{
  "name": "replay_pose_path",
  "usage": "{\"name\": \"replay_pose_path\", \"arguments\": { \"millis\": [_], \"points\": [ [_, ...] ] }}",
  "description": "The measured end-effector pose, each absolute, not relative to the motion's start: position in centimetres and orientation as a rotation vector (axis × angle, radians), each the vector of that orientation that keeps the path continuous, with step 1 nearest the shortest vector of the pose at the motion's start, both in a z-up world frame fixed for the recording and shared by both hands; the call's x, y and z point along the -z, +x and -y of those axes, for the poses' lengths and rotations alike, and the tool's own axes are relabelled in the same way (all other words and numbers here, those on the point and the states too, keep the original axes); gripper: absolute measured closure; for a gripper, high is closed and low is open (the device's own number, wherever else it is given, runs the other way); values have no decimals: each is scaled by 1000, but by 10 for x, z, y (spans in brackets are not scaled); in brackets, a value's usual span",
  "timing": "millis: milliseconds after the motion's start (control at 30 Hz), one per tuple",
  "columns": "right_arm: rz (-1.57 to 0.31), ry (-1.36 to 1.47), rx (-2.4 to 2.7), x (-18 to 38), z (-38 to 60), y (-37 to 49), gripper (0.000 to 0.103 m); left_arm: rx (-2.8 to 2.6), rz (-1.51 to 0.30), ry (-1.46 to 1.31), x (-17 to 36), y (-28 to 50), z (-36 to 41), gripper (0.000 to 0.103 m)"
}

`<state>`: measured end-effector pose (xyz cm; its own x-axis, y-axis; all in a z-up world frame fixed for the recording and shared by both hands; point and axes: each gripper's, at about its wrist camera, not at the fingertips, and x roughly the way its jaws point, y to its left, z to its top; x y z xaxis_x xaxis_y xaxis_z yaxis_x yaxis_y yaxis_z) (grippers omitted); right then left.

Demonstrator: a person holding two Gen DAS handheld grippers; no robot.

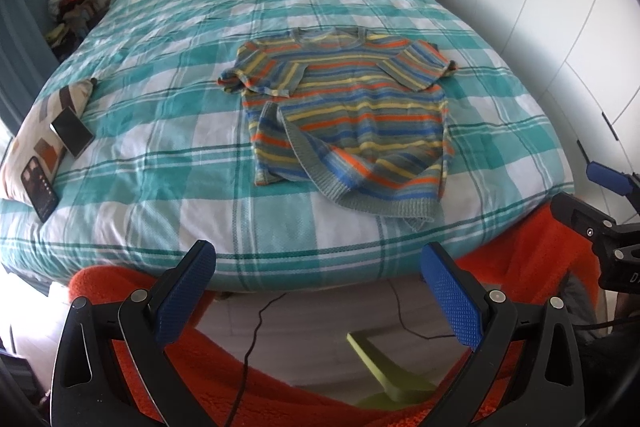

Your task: Fold small clothes

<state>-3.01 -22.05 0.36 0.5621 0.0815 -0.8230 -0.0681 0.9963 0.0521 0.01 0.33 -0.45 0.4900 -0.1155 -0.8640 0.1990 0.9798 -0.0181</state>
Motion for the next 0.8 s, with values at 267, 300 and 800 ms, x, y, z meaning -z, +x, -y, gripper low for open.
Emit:
{"name": "replay_pose_path", "arguments": {
  "millis": [267,300,800],
  "points": [
    [-969,12,-90,-6,218,-30,0,186,-1030,86,2,-1,-4,1],
    [-970,12,-90,-6,218,-30,0,187,-1030,86,2,-1,-4,1],
    [-974,14,-92,-8,210,-32,0,176,-1039,85,4,-3,-9,1]
  ]
}}
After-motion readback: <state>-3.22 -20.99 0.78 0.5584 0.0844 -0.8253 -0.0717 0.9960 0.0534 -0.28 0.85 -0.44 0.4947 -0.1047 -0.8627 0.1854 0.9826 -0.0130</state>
